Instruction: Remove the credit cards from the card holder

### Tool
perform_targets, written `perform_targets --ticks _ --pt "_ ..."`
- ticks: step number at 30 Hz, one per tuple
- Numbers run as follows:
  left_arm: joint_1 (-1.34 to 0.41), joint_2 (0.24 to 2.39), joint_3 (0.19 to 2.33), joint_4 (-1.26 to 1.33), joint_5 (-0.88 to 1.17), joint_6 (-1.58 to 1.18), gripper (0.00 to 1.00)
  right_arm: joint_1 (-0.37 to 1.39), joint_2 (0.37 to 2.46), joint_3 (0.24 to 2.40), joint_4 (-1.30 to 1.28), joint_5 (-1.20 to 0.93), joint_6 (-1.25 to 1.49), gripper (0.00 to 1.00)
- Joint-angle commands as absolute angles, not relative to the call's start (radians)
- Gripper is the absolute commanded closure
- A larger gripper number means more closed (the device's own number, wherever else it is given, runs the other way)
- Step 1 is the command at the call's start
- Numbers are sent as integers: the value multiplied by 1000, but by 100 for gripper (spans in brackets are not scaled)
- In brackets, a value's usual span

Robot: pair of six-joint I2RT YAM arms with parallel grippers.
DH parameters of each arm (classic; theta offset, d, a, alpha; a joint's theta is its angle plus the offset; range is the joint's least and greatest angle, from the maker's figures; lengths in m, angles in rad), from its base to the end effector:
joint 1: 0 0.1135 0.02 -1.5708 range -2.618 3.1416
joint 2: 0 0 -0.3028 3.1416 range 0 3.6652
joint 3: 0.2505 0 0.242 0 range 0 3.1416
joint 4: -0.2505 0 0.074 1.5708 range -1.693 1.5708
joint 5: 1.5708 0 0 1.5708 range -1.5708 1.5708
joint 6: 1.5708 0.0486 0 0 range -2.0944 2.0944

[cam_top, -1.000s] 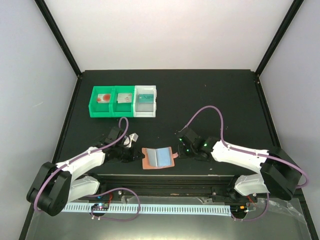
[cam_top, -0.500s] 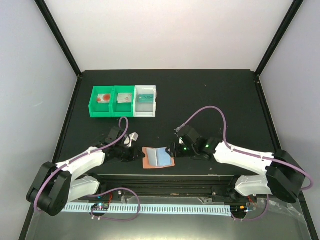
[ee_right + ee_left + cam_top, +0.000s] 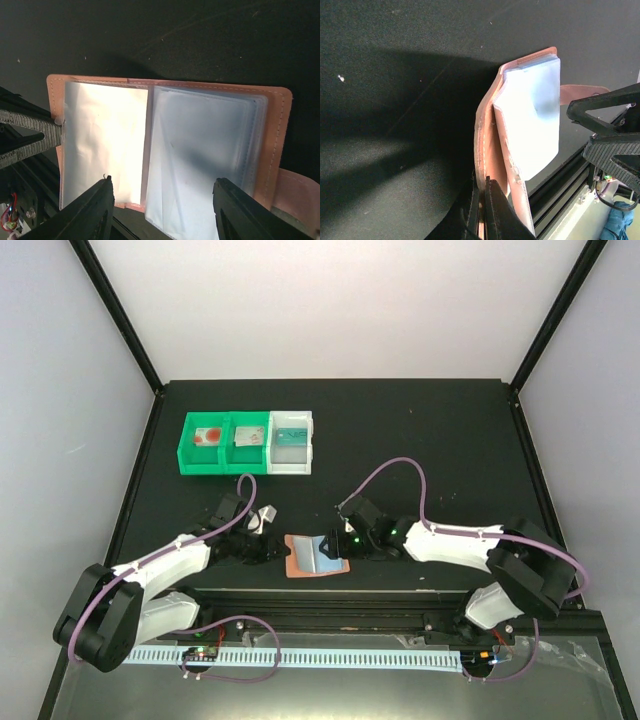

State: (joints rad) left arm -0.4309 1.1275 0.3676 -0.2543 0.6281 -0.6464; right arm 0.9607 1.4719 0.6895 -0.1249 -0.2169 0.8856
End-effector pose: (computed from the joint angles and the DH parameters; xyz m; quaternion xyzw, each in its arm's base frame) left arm 0.1346 -0.0933 0.1728 -0.0140 0.9183 -0.3890 0.0719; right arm 0.1481 0.2301 0.1964 -0.0705 0.9379 0.3200 0.1137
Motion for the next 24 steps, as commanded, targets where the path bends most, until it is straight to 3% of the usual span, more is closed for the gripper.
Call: perform_targets --ticks 1,24 --pt "-429 1122 363 -217 631 -660 98 968 1492 683 -67 -230 910 45" --pt "-432 1099 349 -230 624 -662 98 967 1542 666 -84 -146 944 43"
